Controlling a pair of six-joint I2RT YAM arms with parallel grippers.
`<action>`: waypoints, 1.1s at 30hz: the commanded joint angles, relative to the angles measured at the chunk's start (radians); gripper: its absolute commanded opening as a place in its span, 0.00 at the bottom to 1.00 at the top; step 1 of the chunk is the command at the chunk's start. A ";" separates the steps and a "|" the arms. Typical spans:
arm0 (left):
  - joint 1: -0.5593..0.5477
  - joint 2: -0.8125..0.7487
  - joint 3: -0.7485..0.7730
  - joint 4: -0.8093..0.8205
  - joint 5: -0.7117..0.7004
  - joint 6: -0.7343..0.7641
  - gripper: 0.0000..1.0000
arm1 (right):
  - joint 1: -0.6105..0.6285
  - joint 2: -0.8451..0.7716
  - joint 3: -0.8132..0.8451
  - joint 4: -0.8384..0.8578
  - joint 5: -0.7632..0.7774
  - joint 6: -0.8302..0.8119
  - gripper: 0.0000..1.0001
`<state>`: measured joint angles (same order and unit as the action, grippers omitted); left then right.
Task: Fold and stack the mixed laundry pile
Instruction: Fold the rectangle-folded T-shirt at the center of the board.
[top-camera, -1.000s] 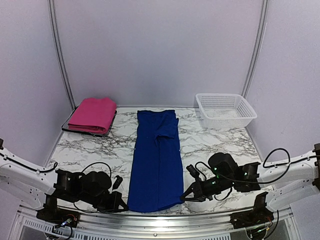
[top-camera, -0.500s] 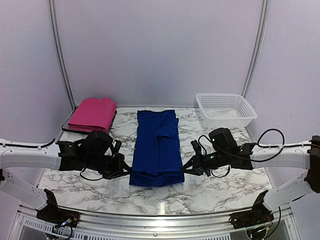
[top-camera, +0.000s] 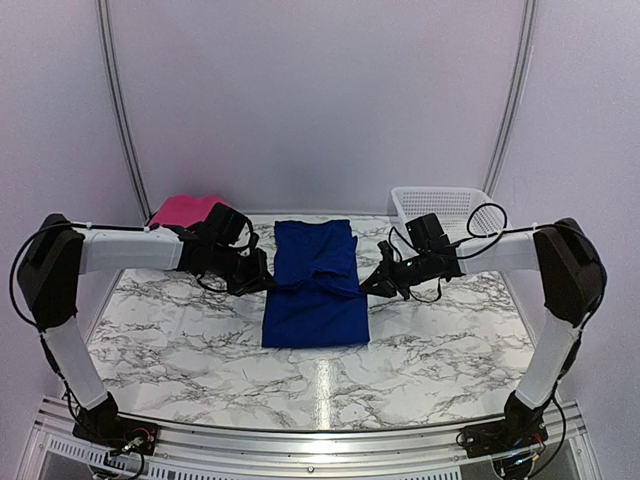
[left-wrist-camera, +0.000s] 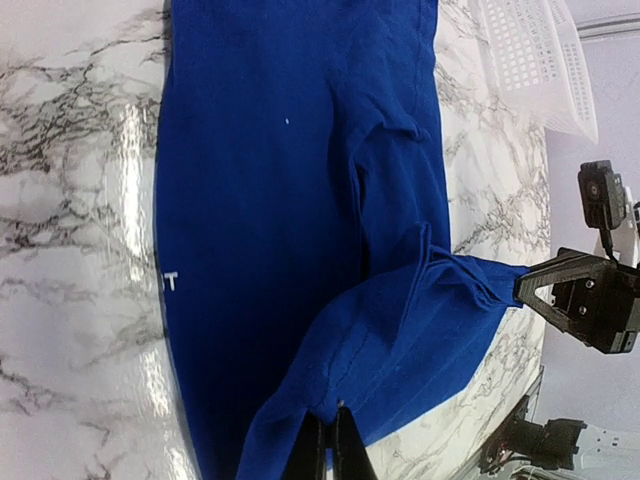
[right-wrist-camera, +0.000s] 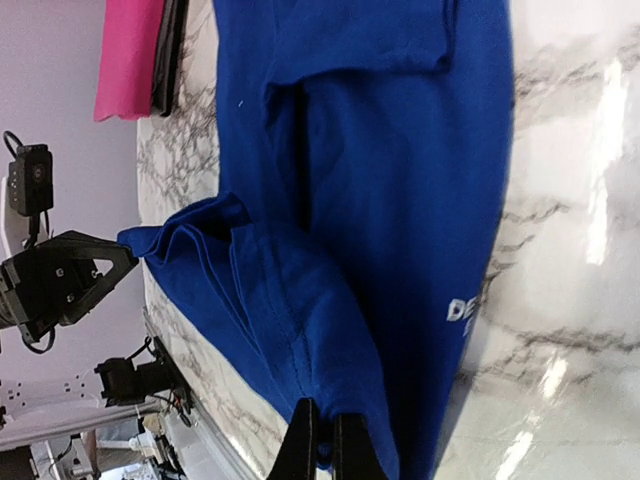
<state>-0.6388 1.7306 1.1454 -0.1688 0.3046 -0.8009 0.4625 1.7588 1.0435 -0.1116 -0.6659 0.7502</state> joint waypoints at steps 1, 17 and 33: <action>0.042 0.114 0.108 -0.038 0.044 0.068 0.00 | -0.057 0.098 0.123 -0.040 -0.046 -0.080 0.00; 0.111 0.288 0.240 -0.038 0.028 0.085 0.00 | -0.107 0.337 0.326 -0.020 -0.142 -0.099 0.00; 0.122 0.161 0.188 -0.038 -0.094 0.161 0.50 | -0.125 0.213 0.379 -0.176 -0.056 -0.254 0.64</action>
<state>-0.5076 2.0060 1.3708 -0.1879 0.2581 -0.7040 0.3523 2.0983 1.4246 -0.1864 -0.7750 0.5999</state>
